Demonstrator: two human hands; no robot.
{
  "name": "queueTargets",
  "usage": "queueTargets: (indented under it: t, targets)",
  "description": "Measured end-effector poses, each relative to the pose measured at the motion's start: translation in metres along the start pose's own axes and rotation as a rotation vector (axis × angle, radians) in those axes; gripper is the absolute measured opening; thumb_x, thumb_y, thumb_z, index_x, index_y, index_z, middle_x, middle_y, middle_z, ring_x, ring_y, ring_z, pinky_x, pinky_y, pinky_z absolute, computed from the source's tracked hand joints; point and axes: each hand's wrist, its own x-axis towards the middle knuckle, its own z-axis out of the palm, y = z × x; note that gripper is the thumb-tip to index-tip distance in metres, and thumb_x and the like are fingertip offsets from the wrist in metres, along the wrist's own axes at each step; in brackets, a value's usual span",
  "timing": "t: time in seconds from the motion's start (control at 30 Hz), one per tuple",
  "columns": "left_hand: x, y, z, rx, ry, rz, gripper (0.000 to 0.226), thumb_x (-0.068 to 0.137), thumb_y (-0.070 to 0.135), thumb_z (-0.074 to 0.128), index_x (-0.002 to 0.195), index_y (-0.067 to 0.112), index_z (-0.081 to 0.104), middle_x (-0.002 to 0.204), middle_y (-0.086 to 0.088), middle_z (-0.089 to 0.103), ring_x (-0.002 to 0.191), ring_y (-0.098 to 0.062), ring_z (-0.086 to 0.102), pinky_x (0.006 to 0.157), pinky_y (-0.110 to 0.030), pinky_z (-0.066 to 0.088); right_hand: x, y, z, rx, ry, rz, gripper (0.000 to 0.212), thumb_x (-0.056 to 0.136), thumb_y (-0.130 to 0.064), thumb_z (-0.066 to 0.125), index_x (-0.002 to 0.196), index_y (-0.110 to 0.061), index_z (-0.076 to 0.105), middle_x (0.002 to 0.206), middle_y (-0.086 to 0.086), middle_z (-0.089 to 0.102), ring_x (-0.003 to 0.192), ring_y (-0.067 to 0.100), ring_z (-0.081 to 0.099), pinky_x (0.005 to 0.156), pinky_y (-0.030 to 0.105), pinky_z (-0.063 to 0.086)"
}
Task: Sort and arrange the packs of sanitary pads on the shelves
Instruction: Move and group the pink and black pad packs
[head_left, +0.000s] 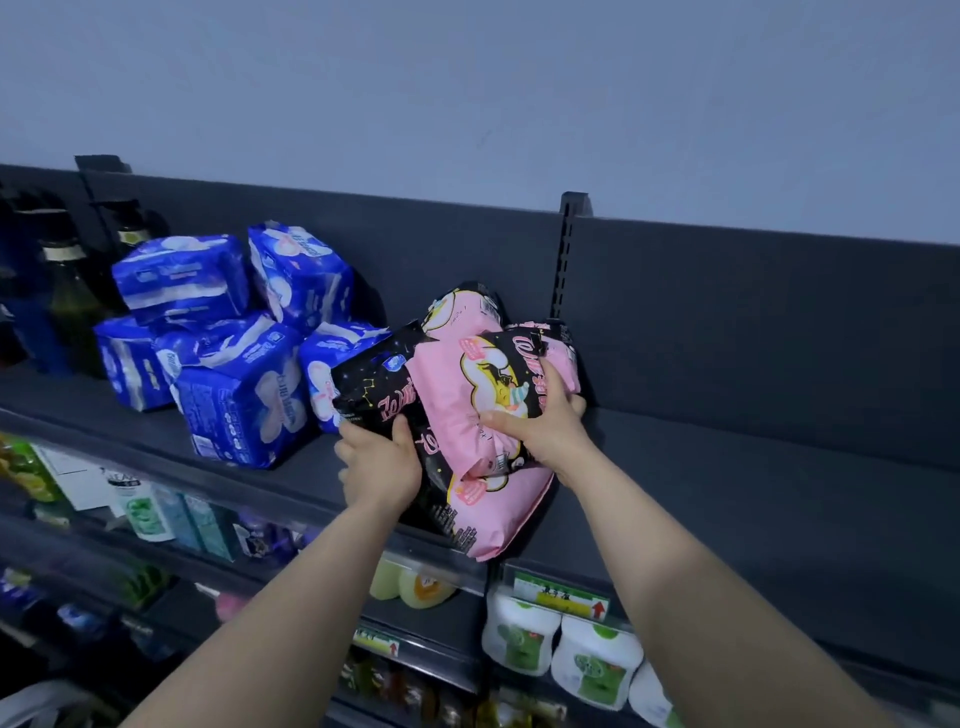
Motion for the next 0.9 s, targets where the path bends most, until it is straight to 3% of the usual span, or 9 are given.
queueTargets:
  t: [0.13,0.23,0.33,0.43,0.6,0.77,0.9]
  targets:
    - [0.004,-0.015,-0.014,-0.006,-0.127,0.091,0.089,0.09,0.061,0.049,0.151,0.011,0.009,0.151,-0.017,0.028,0.132,-0.041,0.037,0.109,-0.05,0.031,-0.008,-0.001,0.001,-0.085,0.075,0.017,0.11,0.06,-0.054,0.085,0.147,-0.048,0.019,0.144,0.005,0.014,0.136,0.029,0.024,0.114,0.039,0.028]
    - [0.003,-0.028,-0.028,-0.151,-0.273,0.202,0.123,0.058,0.079,0.07,0.151,0.032,0.005,0.152,-0.008,0.03,0.135,-0.032,0.038,0.111,-0.051,0.033,-0.018,-0.002,0.005,-0.2,0.204,-0.008,0.101,0.064,-0.059,0.08,0.146,-0.042,0.022,0.143,0.005,0.02,0.135,0.027,0.021,0.111,0.04,0.028]
    - [0.004,-0.038,-0.038,-0.149,-0.351,0.256,0.144,0.032,0.077,0.084,0.147,0.042,0.005,0.148,-0.006,0.032,0.134,-0.025,0.041,0.107,-0.05,0.04,-0.027,-0.004,0.012,-0.279,0.288,-0.083,0.088,0.069,-0.06,0.074,0.142,-0.041,0.029,0.14,0.005,0.027,0.133,0.027,0.025,0.11,0.044,0.03]
    - [0.004,-0.036,-0.042,-0.063,-0.39,0.257,0.145,0.041,0.061,0.091,0.149,0.034,-0.002,0.149,-0.011,0.025,0.137,-0.03,0.035,0.109,-0.05,0.038,-0.035,-0.007,0.018,-0.291,0.219,-0.133,0.079,0.074,-0.061,0.069,0.142,-0.042,0.033,0.146,0.001,0.025,0.137,0.026,0.022,0.115,0.046,0.023]
    - [-0.001,-0.025,-0.037,0.103,-0.336,0.227,0.148,0.055,0.06,0.086,0.15,0.013,-0.018,0.153,-0.017,0.019,0.14,-0.035,0.029,0.113,-0.047,0.031,-0.037,-0.005,0.024,-0.495,0.152,-0.066,0.087,0.077,-0.075,0.053,0.149,-0.046,0.014,0.161,-0.002,0.003,0.148,0.024,0.001,0.118,0.052,0.003]
    - [-0.002,-0.025,-0.045,0.141,-0.339,0.24,0.145,0.057,0.062,0.083,0.151,0.015,-0.017,0.153,-0.017,0.022,0.137,-0.036,0.033,0.109,-0.046,0.034,-0.041,-0.011,0.026,-0.541,0.152,-0.039,0.086,0.08,-0.075,0.05,0.15,-0.045,0.011,0.162,0.001,-0.001,0.148,0.026,-0.003,0.118,0.051,0.002]
    - [-0.007,-0.028,-0.057,0.23,-0.251,0.314,0.134,0.064,0.065,0.076,0.152,0.01,-0.008,0.151,-0.018,0.027,0.135,-0.037,0.033,0.107,-0.047,0.033,-0.053,-0.008,0.024,-0.583,0.209,-0.108,0.076,0.088,-0.064,0.05,0.152,-0.038,0.017,0.161,0.004,0.007,0.148,0.026,0.004,0.119,0.048,0.006]
